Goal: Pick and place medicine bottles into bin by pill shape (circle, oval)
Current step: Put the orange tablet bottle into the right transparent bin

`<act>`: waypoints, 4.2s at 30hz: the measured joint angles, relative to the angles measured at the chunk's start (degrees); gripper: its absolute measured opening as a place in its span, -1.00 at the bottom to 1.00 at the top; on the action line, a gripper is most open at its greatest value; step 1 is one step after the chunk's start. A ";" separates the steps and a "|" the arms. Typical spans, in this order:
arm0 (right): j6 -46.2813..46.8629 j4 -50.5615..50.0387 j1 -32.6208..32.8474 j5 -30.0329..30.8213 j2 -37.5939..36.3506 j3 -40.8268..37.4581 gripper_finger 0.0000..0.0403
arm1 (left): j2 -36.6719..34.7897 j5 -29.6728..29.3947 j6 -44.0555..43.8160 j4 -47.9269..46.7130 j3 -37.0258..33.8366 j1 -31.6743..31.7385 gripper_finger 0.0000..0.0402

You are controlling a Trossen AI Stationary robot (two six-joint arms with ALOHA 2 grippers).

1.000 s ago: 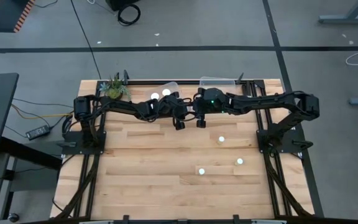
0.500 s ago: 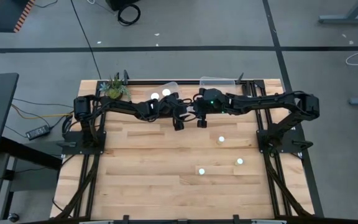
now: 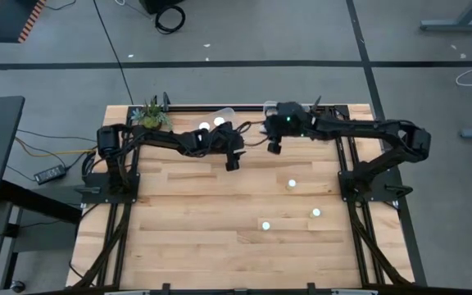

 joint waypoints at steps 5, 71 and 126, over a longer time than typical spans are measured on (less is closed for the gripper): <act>0.27 0.33 -7.36 -3.02 0.17 0.00 -0.29 | -0.80 1.52 0.46 -1.24 -0.04 1.31 -0.02; 9.83 15.80 -22.40 -15.41 5.21 -6.54 -0.29 | -57.92 9.00 -16.50 1.14 -40.85 2.76 -0.13; 9.20 23.03 -22.18 -11.93 18.48 -6.45 0.06 | -87.23 15.04 -14.60 8.20 -60.54 -4.78 -0.14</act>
